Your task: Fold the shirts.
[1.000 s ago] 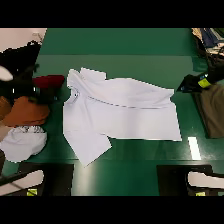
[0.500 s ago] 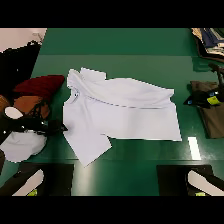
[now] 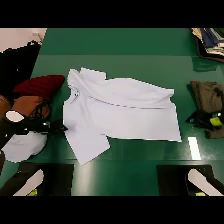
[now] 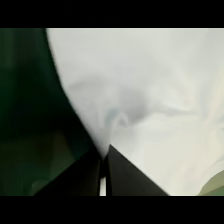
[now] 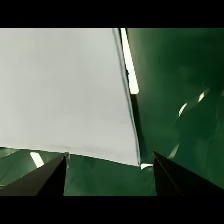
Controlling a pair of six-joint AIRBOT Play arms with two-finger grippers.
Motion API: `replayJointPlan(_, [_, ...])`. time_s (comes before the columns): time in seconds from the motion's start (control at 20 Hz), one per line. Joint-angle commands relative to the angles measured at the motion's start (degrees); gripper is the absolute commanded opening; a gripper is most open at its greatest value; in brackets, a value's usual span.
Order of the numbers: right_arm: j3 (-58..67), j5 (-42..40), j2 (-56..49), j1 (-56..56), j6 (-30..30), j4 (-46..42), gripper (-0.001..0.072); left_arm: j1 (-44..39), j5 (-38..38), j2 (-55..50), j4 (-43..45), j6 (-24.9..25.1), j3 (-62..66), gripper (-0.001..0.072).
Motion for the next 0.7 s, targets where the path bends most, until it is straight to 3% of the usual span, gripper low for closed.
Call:
replayJointPlan(0.0, [-8.15,0.76,-2.16,-6.88,-0.22,0.2,0.0588,0.02,-1.53,0.07,-0.28,0.31,3.15,0.0024])
replayJointPlan(0.25, [-15.37,-3.82,-6.38,-9.01,-3.65,9.07,0.0449,0.02,-1.73,0.07,-0.28,0.46,4.57,0.0024])
replayJointPlan(0.5, [-15.8,-5.66,-8.17,-2.84,-3.63,8.52,0.0441,0.02,-1.79,0.04,-0.26,0.48,4.57,0.0025])
replayJointPlan(0.65, [-15.8,-5.68,-8.17,-0.52,-3.72,8.5,0.0159,0.02,-2.51,0.07,-0.28,0.46,4.57,0.0024])
